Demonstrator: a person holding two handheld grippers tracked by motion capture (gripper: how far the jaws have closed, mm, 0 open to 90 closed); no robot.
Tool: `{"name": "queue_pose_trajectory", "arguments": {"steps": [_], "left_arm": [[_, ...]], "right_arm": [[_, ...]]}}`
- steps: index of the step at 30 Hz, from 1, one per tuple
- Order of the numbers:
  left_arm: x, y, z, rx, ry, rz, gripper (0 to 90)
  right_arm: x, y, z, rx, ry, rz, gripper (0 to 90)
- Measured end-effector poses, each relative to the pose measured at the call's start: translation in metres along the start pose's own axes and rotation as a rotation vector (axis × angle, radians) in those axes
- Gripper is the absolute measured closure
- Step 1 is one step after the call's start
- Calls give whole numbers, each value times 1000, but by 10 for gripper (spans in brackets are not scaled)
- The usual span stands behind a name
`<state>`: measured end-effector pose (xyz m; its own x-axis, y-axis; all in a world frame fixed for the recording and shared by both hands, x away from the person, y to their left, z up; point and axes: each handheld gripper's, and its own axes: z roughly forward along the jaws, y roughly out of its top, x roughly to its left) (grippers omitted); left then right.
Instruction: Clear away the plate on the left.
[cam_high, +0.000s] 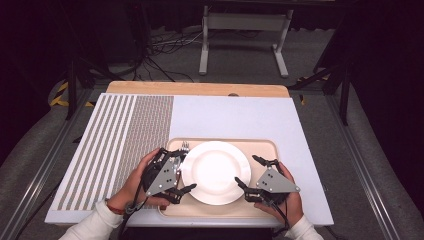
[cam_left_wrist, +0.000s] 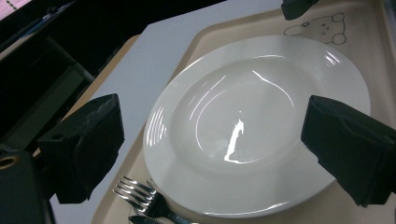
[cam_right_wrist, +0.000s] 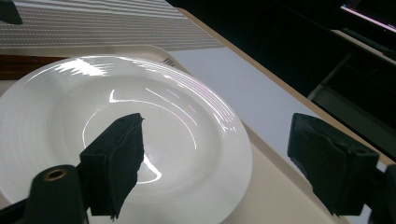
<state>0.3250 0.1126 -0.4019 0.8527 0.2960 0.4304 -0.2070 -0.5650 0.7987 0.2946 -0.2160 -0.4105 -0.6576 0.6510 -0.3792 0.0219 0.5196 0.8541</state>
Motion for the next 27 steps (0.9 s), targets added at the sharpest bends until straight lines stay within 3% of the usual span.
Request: {"name": "queue_pose_trajectory", "arguments": {"steps": [27], "left_arm": [[10,-6,-25,-20,41,-31,70]], "right_arm": [[1,1,0,-3,4,7,197]]}}
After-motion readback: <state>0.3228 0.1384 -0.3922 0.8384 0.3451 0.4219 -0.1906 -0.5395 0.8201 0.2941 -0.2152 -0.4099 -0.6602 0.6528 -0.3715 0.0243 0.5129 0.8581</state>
